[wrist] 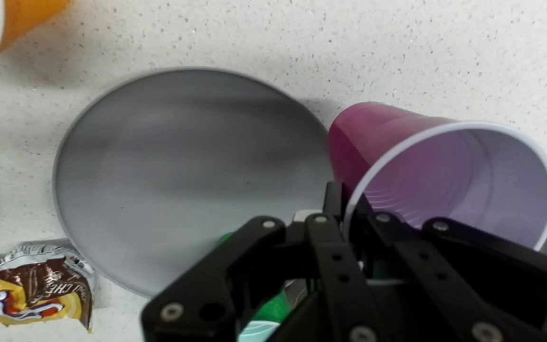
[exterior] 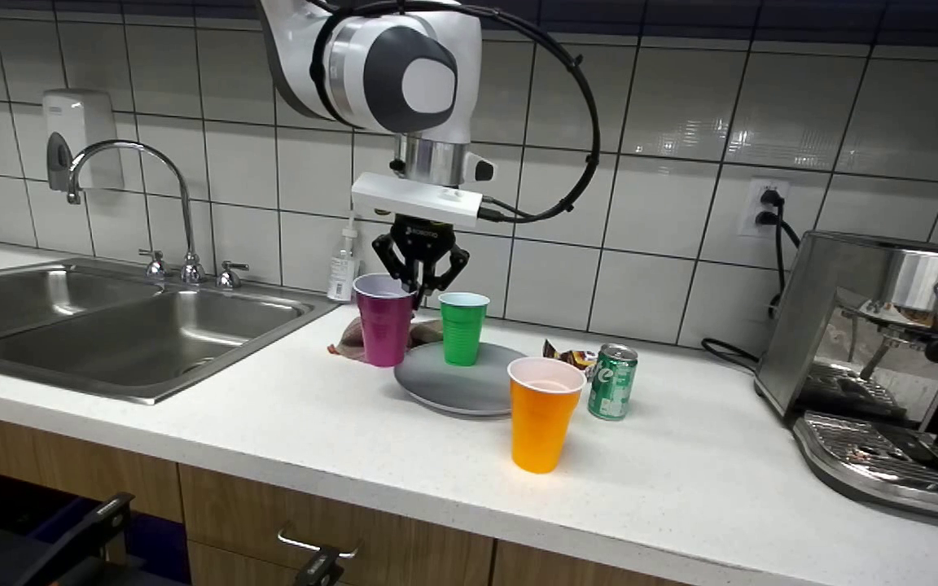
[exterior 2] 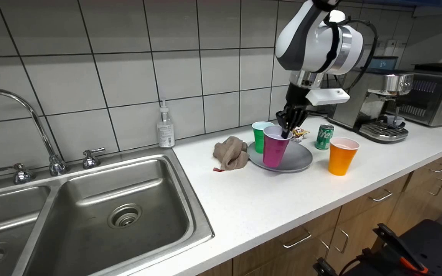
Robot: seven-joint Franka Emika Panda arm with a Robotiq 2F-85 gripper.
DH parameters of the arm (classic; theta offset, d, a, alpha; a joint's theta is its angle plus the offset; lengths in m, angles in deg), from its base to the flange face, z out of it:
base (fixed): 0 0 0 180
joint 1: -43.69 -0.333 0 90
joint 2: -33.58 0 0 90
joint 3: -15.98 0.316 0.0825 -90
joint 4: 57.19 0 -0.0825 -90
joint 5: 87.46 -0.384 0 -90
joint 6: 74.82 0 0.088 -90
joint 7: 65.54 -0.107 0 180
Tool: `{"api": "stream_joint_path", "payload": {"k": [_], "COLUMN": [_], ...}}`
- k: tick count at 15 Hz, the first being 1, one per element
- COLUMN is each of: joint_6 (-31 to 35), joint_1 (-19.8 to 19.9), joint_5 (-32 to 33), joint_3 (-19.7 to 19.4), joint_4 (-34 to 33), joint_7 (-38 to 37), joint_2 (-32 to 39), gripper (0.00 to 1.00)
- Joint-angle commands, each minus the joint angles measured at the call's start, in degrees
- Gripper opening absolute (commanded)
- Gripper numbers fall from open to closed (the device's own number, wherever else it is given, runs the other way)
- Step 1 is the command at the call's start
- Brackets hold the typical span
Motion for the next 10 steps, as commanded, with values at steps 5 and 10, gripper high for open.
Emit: {"api": "stream_joint_path", "payload": {"k": [5, 10], "joint_6": [-1.08, -2.3], "joint_1": [0.14, 0.18], "joint_5": [6.94, 9.21], "joint_3": [-0.37, -0.32], "joint_4": [-8.43, -11.92], "joint_7": [-14.48, -20.51], "joint_2": [7.3, 10.56], "gripper": [0.01, 0.01]}}
